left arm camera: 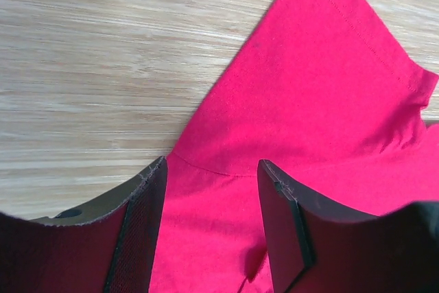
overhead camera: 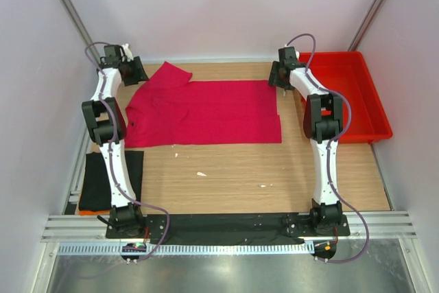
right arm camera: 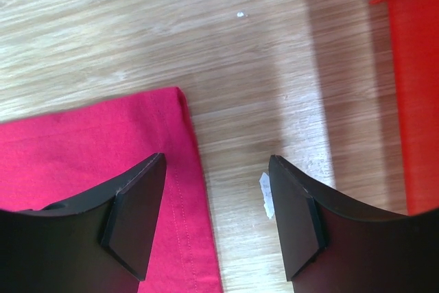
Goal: Fold and stack the t-shirts
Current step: Fold the tshirt
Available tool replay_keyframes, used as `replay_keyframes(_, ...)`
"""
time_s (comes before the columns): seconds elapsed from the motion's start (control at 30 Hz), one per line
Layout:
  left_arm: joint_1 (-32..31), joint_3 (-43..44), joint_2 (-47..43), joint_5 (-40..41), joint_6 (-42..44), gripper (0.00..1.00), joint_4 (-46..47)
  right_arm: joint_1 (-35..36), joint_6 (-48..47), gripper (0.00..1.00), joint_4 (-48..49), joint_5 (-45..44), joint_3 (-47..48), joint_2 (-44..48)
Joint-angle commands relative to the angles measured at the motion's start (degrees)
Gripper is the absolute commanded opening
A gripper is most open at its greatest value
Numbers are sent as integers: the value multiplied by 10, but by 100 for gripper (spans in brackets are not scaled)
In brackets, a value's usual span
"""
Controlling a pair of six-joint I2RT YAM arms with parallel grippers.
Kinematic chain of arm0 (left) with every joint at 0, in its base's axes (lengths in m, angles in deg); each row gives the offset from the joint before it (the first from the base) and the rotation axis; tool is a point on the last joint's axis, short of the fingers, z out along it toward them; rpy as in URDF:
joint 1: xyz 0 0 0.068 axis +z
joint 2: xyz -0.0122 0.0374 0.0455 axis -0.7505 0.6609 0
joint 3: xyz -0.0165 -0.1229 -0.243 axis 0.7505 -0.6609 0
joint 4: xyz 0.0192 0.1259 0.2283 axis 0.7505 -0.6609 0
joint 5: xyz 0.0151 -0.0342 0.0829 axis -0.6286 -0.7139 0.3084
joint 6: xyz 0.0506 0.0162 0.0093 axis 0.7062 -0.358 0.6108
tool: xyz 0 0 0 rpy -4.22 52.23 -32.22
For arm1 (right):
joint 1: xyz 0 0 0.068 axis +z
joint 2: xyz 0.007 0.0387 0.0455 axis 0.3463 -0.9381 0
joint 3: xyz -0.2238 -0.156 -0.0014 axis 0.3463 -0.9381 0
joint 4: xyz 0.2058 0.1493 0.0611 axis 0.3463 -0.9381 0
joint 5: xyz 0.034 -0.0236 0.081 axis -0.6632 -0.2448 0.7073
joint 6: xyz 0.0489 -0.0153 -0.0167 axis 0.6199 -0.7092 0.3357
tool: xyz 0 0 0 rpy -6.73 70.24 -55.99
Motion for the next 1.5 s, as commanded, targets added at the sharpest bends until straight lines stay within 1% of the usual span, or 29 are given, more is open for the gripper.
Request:
replay_keyframes(0.0, 5, 22, 13, -18, -4, 57, 19, -6, 4, 68, 16, 19, 29, -16)
replay_keyframes(0.1, 5, 19, 18, -24, 1, 57, 9, -6, 6, 66, 20, 45, 44, -26)
replay_keyframes(0.17, 5, 22, 21, -27, 5, 57, 2, -6, 10, 66, 24, 43, 48, -31)
replay_keyframes(0.27, 6, 24, 22, -29, 11, 56, 0, -6, 10, 65, 40, 64, 50, -35)
replay_keyframes(0.37, 5, 26, 27, -28, 16, 56, -2, -6, 10, 62, 37, 77, 68, -48)
replay_keyframes(0.5, 7, 26, 31, -22, 18, 56, -5, -6, 9, 56, 38, 110, 89, -64)
replay_keyframes(0.57, 8, 26, 34, -22, 16, 56, -5, -5, 10, 54, 38, 109, 96, -69)
replay_keyframes(0.67, 9, 26, 36, -29, 11, 56, -2, -6, 7, 47, 23, 96, 116, -82)
replay_keyframes(0.83, 13, 28, 38, -36, 12, 54, -2, -6, -5, 45, 15, 91, 120, -89)
replay_keyframes(0.9, 13, 30, 40, -41, 11, 54, -1, -6, -6, 37, 14, 92, 118, -89)
replay_keyframes(0.93, 13, 31, 42, -43, 12, 54, -1, -6, -6, 35, 13, 93, 119, -90)
replay_keyframes(1.03, 13, 32, 43, -52, 13, 55, -1, -6, -7, 33, 12, 93, 119, -91)
replay_keyframes(1.17, 13, 31, 43, -68, 18, 55, 0, -6, -9, 27, 15, 95, 120, -91)
replay_keyframes(1.23, 13, 32, 44, -67, 18, 54, 0, -6, -9, 26, 19, 99, 121, -91)
replay_keyframes(1.33, 13, 34, 47, -69, 14, 54, 4, -7, -6, 22, 21, 102, 122, -91)
replay_keyframes(1.37, 13, 36, 48, -72, 13, 54, 5, -6, -7, 18, 22, 102, 123, -92)
replay_keyframes(1.43, 13, 37, 48, -67, 13, 54, 5, -6, -7, 17, 23, 104, 122, -91)
replay_keyframes(1.47, 13, 37, 44, -46, 11, 53, 4, -6, -7, 17, 22, 104, 123, -91)
